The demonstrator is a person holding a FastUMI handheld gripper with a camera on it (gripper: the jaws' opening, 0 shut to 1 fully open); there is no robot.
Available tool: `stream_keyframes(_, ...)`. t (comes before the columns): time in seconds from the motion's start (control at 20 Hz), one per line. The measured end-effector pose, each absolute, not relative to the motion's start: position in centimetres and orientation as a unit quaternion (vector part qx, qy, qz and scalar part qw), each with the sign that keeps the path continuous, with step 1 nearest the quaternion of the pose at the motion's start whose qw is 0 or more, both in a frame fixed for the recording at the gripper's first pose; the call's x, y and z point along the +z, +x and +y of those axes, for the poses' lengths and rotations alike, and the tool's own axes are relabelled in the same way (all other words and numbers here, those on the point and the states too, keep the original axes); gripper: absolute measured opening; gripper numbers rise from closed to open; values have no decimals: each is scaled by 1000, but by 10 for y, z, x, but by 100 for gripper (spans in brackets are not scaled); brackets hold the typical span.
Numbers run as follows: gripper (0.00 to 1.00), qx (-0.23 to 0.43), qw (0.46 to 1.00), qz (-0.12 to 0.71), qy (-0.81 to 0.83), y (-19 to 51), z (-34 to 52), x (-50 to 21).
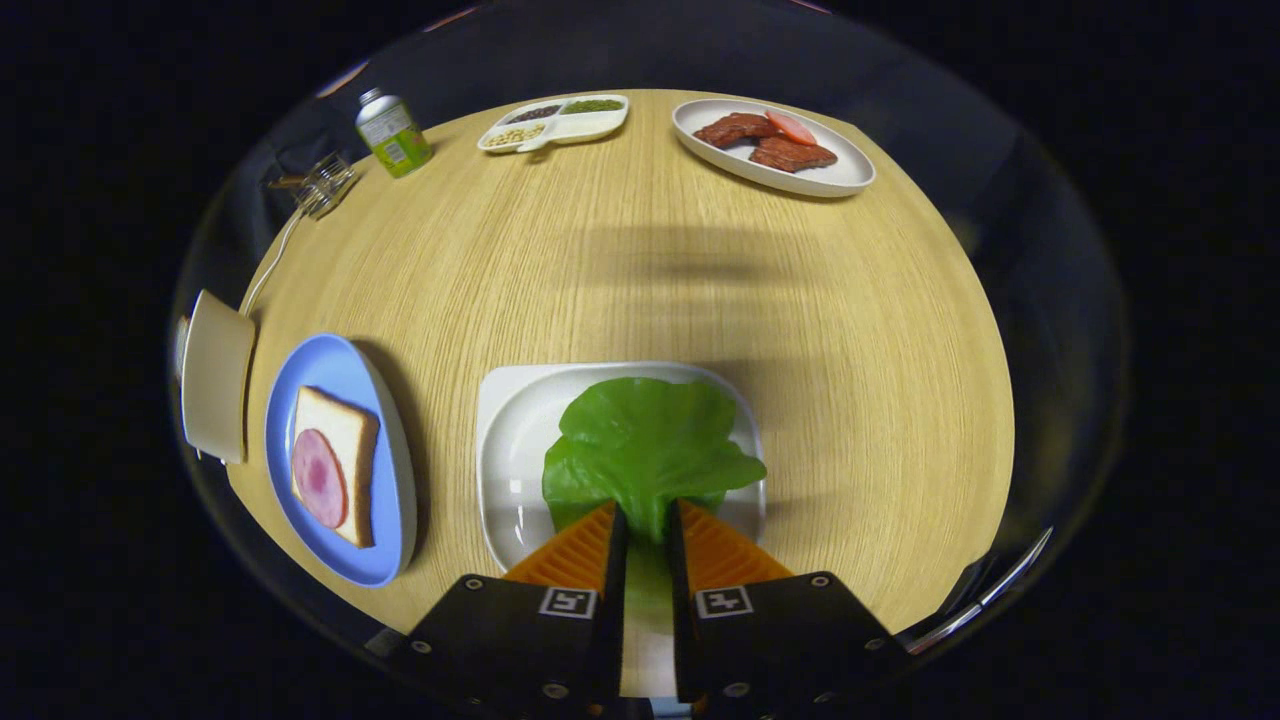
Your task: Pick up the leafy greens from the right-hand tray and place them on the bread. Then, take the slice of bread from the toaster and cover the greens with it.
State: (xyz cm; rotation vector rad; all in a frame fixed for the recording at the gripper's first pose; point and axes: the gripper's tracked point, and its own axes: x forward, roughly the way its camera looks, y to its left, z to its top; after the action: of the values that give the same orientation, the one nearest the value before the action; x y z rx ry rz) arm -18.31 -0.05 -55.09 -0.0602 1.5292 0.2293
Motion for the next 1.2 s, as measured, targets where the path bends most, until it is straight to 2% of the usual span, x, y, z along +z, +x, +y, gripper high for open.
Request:
stream_keyframes(0.15,3,75,716,695,9,-184,-2,-543)
stream_keyframes(0.7,3,121,748,651,38,-171,66,-478)
stream_keyframes(1.2,3,194,724,660,50,-189,149,-454)
